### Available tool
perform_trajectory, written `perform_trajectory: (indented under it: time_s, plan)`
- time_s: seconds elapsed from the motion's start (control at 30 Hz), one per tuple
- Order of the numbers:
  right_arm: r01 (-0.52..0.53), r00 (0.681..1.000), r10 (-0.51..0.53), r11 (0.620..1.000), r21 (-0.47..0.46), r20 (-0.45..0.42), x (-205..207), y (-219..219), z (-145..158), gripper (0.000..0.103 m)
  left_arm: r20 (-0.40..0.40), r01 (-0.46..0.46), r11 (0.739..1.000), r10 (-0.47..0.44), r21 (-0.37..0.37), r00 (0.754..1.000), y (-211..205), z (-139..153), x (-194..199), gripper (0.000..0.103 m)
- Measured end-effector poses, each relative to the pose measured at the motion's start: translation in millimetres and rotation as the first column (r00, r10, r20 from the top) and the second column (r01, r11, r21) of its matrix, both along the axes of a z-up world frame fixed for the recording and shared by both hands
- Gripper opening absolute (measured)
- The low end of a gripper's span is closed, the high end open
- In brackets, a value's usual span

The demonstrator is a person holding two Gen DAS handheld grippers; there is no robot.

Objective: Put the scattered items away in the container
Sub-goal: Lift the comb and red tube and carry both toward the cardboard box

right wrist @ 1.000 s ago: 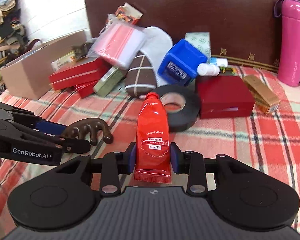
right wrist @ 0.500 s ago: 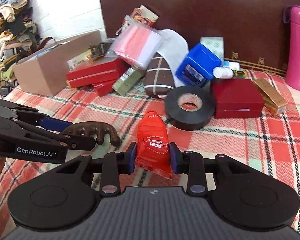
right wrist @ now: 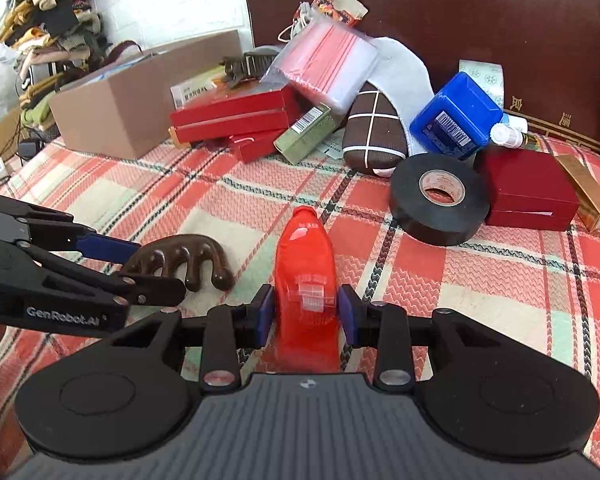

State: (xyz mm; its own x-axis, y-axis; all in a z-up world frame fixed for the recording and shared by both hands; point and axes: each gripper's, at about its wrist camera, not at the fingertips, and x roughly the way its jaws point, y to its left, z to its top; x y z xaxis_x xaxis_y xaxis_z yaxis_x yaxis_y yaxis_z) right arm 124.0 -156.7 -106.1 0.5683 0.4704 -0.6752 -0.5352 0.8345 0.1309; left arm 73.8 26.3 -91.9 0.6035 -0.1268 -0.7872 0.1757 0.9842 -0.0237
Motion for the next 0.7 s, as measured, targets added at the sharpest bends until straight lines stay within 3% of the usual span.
perform_trajectory:
  time_s: [0.13,0.2,0.27,0.3,0.7]
  plan:
    - [-0.002,1.0,0.002,1.0,-0.012,0.011,2,3,-2,0.048,0.019,0.012,1.0,-0.012,0.011,1.0,-3,-3,2,0.071]
    - [-0.001,1.0,0.002,1.0,-0.018,0.017,5,5,-3,0.048,0.025,0.019,1.0,-0.019,0.015,1.0,-4,-3,2,0.056]
    - [-0.003,1.0,0.004,1.0,-0.021,0.022,6,8,-4,0.045,0.026,0.02,1.0,-0.02,0.015,0.999,-4,-1,2,0.056]
    - [-0.003,1.0,0.003,1.0,-0.024,0.024,7,8,-4,0.038,0.026,0.018,1.0,-0.018,0.013,1.0,-3,0,1,0.056]
    - [-0.066,0.995,0.063,0.997,0.043,0.075,-14,18,30,0.037,0.13,-0.065,0.998,0.067,-0.013,0.989,24,40,-25,0.056]
